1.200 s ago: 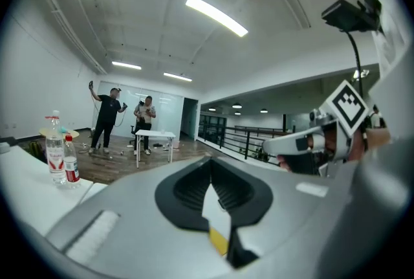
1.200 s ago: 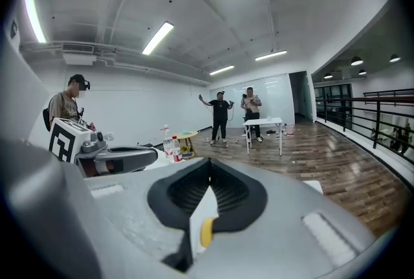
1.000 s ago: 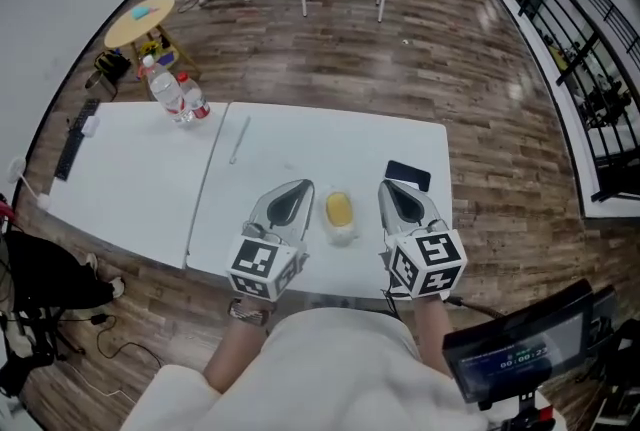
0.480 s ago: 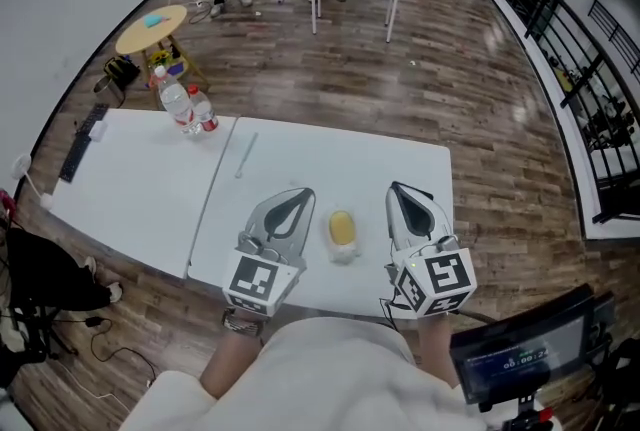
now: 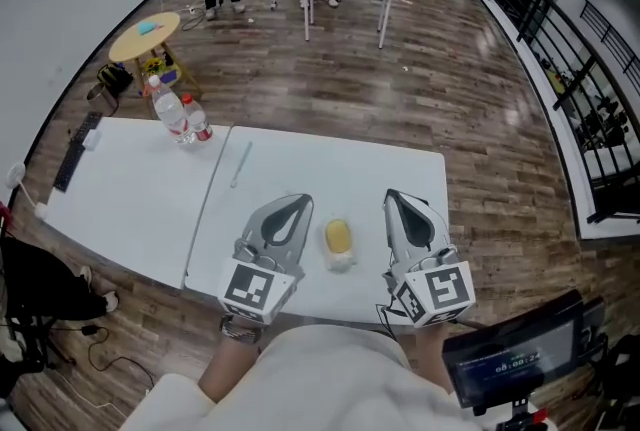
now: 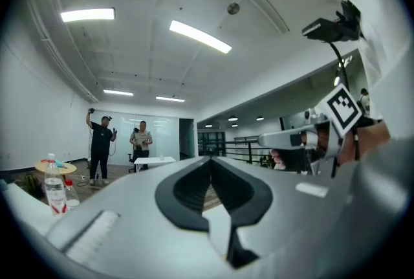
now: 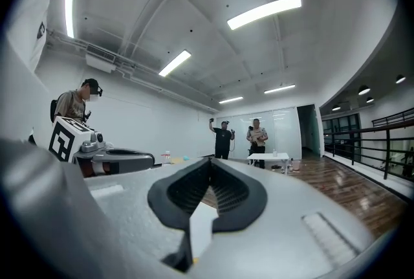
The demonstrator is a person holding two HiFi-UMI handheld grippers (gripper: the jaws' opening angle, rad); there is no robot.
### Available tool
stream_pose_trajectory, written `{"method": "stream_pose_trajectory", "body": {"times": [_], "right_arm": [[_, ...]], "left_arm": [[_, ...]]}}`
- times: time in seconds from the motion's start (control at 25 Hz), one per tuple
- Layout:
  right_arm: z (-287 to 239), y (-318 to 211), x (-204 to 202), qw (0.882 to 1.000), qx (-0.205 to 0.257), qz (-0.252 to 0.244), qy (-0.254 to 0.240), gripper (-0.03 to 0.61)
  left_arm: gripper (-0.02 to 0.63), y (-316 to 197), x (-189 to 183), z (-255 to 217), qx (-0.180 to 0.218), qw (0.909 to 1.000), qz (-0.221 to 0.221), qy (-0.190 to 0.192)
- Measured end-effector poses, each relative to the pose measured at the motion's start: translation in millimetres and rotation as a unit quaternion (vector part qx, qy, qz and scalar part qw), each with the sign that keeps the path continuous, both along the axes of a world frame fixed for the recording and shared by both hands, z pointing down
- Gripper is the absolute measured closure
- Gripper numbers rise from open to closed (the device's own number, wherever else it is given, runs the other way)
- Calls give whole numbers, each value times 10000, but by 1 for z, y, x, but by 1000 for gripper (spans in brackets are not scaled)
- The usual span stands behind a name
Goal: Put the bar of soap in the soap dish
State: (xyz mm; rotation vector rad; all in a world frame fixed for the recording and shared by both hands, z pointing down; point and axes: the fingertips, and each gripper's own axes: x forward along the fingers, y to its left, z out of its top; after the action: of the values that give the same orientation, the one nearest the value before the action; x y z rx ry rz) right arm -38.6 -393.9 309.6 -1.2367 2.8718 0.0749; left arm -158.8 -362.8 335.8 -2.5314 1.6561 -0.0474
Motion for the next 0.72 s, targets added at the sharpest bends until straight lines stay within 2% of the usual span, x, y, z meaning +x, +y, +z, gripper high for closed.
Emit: {"method": "stream_pose_trajectory", "body": {"times": [0.72], "right_arm": [[22,20,0,9982,-360,372,301,575]], "left_arm": [[606,11,-2,20,-336,9990,286,106]]}}
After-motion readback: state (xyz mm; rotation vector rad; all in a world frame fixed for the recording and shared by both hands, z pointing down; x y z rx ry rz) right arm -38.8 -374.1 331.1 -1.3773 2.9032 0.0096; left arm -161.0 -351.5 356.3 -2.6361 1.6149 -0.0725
